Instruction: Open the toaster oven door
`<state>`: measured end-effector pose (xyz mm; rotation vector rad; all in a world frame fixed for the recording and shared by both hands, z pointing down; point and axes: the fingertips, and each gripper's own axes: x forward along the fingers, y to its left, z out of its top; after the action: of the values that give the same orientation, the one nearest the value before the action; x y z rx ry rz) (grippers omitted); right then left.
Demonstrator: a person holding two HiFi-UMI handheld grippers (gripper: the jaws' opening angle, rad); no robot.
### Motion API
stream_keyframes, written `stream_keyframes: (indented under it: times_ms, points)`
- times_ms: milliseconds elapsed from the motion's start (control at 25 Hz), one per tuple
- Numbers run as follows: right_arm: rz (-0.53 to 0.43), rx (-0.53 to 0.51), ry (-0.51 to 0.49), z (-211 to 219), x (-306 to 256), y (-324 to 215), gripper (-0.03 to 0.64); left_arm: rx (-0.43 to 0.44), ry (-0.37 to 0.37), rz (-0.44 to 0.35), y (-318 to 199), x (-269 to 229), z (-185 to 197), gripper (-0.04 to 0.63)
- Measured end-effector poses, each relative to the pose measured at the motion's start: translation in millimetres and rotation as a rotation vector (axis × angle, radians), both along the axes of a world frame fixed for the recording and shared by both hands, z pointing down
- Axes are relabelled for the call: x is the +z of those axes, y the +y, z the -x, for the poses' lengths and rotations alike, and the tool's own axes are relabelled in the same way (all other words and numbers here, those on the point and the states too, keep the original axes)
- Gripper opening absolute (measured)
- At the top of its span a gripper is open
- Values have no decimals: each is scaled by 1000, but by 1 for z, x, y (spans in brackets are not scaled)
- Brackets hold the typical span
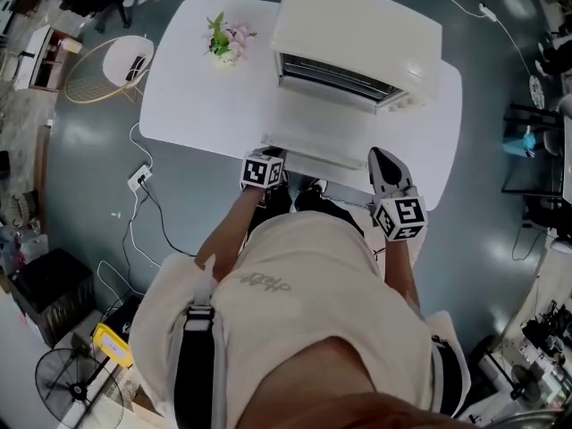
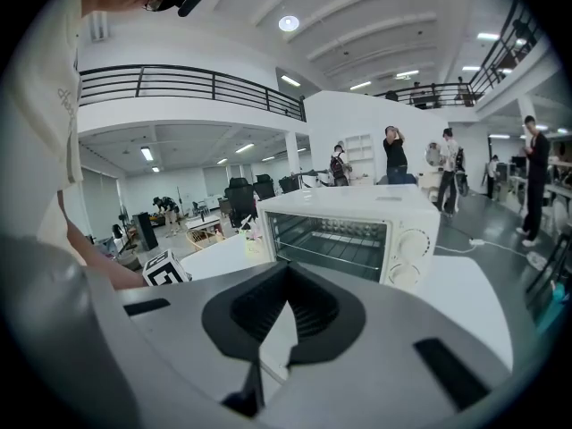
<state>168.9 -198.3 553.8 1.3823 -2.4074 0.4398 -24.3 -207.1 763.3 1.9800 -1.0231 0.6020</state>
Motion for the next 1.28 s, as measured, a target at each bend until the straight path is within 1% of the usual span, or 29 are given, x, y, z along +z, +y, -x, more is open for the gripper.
stream_keyframes:
  times_ms: [240,600,800,960,1120,1280]
  points:
    - [12,10,18,-4,2,-3,6,9,-16,43,1,20,1,18]
    - [13,29,23,-13,3,-6,6,21,-36,78,4,37,0,18]
    - [4,29,25,-15,1,-8,6,27,-42,72,4,38,0,18]
    - [-1,38,22,-18,1,-10,6,36,-64,68,4,39,0,18]
    - [-3,31,17,-15,-1,-10,6,51,-72,98,14,43,-3,18]
    - [-17,26,1,-6,-4,-17,6,50,-74,116,18,43,4,18]
